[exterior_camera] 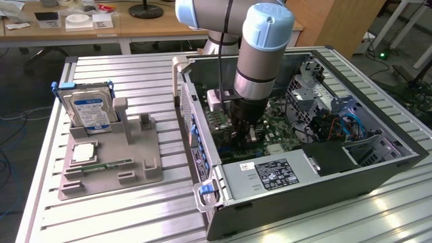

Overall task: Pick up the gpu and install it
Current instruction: 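Insert the gpu into the slot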

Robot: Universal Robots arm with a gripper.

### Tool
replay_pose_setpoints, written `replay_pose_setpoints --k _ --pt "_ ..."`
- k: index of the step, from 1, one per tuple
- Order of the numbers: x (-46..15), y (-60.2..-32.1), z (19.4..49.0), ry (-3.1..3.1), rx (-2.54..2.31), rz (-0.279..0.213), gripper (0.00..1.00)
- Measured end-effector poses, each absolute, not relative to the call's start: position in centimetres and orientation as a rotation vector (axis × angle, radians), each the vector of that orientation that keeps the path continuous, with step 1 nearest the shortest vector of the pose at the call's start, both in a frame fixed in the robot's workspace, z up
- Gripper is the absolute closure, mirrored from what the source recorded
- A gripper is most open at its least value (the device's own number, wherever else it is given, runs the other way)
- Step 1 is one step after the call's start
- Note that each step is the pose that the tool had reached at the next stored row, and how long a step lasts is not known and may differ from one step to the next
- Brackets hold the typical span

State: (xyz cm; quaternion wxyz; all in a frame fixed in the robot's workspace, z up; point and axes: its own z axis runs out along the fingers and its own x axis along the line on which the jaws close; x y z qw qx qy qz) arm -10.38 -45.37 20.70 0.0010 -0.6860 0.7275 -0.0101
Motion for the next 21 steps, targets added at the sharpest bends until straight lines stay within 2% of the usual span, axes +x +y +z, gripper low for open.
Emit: replay_pose_setpoints --k 9,11,12,21 --pt "-10.36 -45.32 20.59 2.282 -2.151 -0.03 0.71" --pt "-10.37 -45.34 20.67 2.283 -2.153 -0.031 0.71" --pt "-10.38 -45.36 20.69 2.284 -2.153 -0.032 0.64" --pt "-10.37 -45.36 21.52 2.284 -2.153 -0.032 0.64"
